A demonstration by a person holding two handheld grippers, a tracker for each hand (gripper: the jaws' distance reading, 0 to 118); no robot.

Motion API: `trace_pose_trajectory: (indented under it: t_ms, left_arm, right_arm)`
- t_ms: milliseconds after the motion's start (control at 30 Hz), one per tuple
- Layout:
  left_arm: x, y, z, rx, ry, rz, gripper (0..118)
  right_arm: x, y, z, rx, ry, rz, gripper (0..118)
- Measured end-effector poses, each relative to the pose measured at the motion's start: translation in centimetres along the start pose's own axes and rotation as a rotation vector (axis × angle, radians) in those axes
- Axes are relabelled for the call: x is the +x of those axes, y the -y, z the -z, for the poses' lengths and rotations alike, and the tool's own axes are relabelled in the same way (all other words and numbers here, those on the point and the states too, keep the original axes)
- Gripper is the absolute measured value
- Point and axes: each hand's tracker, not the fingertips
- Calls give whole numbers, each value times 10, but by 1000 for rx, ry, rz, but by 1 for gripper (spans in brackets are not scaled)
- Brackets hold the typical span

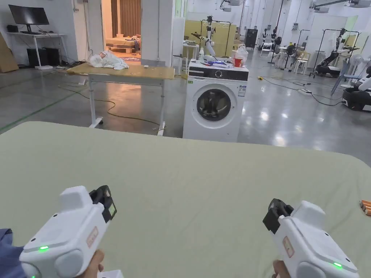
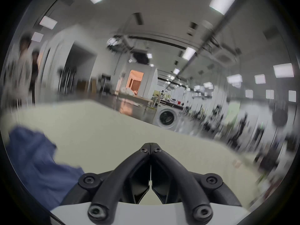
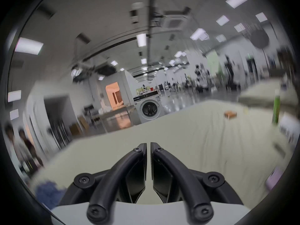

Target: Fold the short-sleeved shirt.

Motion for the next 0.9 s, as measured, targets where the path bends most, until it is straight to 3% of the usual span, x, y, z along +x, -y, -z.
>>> trace_pose_trajectory:
  t_ms: [67,100,133,167,200,233,300,367,433,467,533,600,633,700,900]
  left_arm:
    - [-6,-2,0,12,11,-145,0]
    - [-6,-3,0,11,15,-140,0]
    - [1,-3,-1,-4,20,-10,0]
    - [10,-4,0,-24,5,186,0]
    - [21,-3,0,-35,-19,402,0]
    - [31,2,0,-35,-50,631,0]
    - [41,10,-2,-29,-64,956,0]
    - [47,21,2,-35,-94,1231,0]
    - [46,28,4,-17,-127,1451,0]
    - [45,31,4,-16,-122,1533,0]
    - [27,45,23,-9,-127,1645,0]
    - [24,47,23,12,-123,1675,0]
    - [21,45,21,3,-118,1633,0]
    - [22,40,22,-2,-107,1454,0]
    - [9,20,29,-34,-93,747,0]
  right_arm:
    - [3,-4,-4,38,11,75,3]
    - [3,-6,-6,57,20,83,3]
    - [2,-8,-8,71,39,67,3]
    - [-2,-12,-8,92,47,-5,3]
    - [-10,-16,-7,88,40,-142,3]
    - [-19,-19,-7,102,42,-336,3]
    - [-40,-13,-5,133,47,-849,3]
    - [-51,1,0,137,45,-1263,3]
    - [-51,9,2,149,64,-1515,4]
    - [-51,11,0,155,64,-1600,4]
    - [-50,13,-2,158,50,-1689,4]
    - [-51,8,-9,150,44,-1674,4]
    - [-53,7,-11,140,40,-1651,4]
    - [-53,4,-14,126,39,-1524,4]
    - [-50,-16,-18,21,12,-800,4]
